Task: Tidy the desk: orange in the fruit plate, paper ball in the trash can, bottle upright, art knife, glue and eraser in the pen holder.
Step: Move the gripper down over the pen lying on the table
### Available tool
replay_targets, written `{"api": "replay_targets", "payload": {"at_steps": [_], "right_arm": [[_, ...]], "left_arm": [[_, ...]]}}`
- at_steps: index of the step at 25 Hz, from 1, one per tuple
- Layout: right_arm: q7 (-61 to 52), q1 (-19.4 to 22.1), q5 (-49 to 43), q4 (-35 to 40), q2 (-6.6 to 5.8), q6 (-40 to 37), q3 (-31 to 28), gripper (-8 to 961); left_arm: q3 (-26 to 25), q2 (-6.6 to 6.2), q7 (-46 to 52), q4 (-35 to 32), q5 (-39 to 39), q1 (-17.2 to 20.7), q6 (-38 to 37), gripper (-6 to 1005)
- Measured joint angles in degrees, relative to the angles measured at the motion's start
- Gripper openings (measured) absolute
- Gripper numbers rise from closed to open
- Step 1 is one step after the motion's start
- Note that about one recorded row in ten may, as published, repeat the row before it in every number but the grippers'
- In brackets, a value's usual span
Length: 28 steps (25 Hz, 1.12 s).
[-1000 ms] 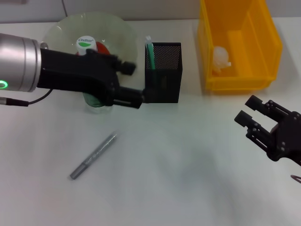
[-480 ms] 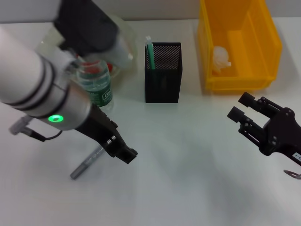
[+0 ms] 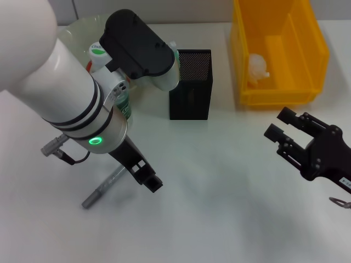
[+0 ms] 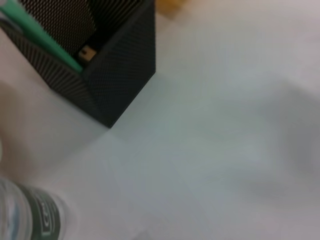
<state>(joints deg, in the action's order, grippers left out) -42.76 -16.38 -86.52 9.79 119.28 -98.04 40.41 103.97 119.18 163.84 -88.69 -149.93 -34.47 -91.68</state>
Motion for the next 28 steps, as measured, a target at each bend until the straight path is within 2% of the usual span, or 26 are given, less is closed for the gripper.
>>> {"api": "replay_targets", "payload": {"at_steps": [12, 28], "right_arm": [[1.19, -1.06, -0.32, 0.06, -0.01, 0.11, 1.26, 497], [1.29, -2.52, -0.32, -0.13, 0.05, 1.98, 1.24, 497]], "left_arm": [[0.06, 0.01, 0.92, 3.01, -1.93, -1.08, 0.34, 722], [0.22, 0.01, -0.14, 11.46, -3.99, -3.75, 4.03, 697]]}}
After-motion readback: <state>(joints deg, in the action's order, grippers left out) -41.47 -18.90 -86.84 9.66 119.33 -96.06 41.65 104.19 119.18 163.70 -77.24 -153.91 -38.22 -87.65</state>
